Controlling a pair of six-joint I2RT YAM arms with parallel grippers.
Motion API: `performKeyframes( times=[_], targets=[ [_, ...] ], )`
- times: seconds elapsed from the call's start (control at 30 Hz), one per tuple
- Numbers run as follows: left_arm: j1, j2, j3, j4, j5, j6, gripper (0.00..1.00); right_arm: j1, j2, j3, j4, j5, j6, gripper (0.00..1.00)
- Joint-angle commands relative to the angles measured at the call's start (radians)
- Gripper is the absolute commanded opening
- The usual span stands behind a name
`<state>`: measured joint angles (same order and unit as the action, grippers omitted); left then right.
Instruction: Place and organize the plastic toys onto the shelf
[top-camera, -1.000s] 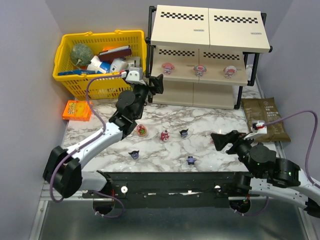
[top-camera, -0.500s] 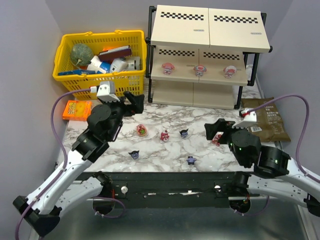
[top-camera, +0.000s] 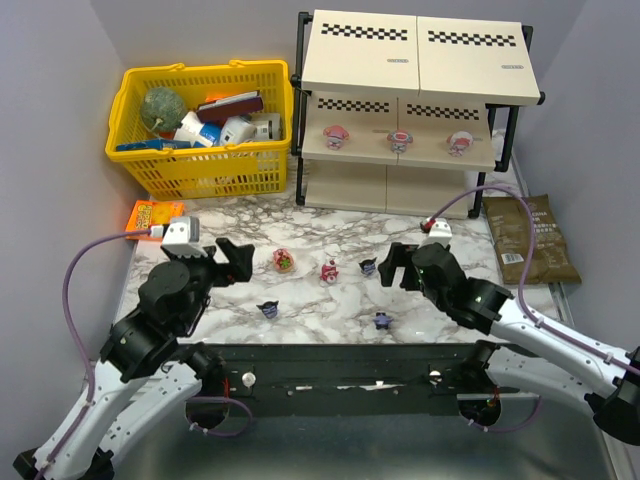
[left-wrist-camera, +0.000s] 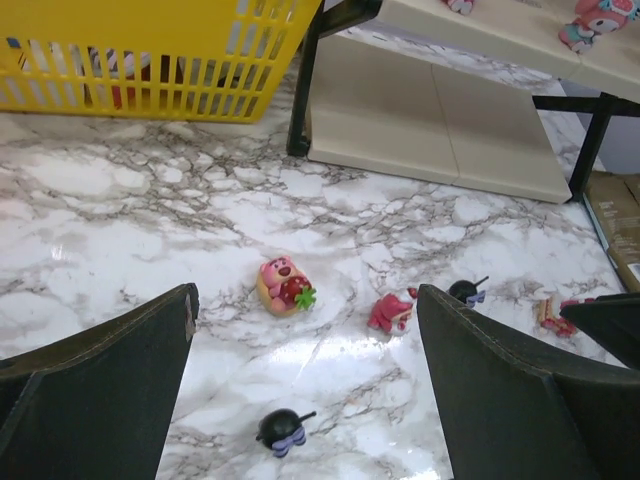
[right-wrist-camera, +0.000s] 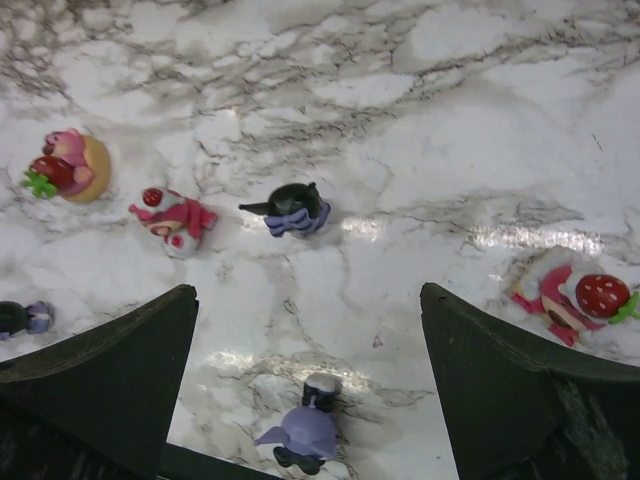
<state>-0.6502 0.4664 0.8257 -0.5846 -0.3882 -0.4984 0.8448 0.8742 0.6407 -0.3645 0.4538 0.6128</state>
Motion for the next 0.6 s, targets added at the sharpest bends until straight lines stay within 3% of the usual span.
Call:
performKeyframes(
  times=[0.0, 0.1, 0.3, 0.57],
  targets=[
    [-0.002, -0.133, -0.098, -0.061, 0.009, -0.005, 0.99, -0.007, -0.049, -0.071, 0.058, 0.029, 0.045, 0.99],
    [-0.002, -0.16, -0.108, -0.064, 0.025, -0.005, 0.99, -0.007, -0.072, -0.102, 0.02, 0.106, 0.1, 0.99],
    [0.0, -0.092, -0.114, -0.052, 0.095, 0.026, 0.99, -0.007, -0.076, -0.107, -0.211, 0.316, 0.333, 0.99],
    [0.0, -0.084, -0.115, -0.05, 0.107, 0.029, 0.99, -0.038, 0.012, -0.122, -0.352, 0.414, 0.577, 0.99]
  ],
)
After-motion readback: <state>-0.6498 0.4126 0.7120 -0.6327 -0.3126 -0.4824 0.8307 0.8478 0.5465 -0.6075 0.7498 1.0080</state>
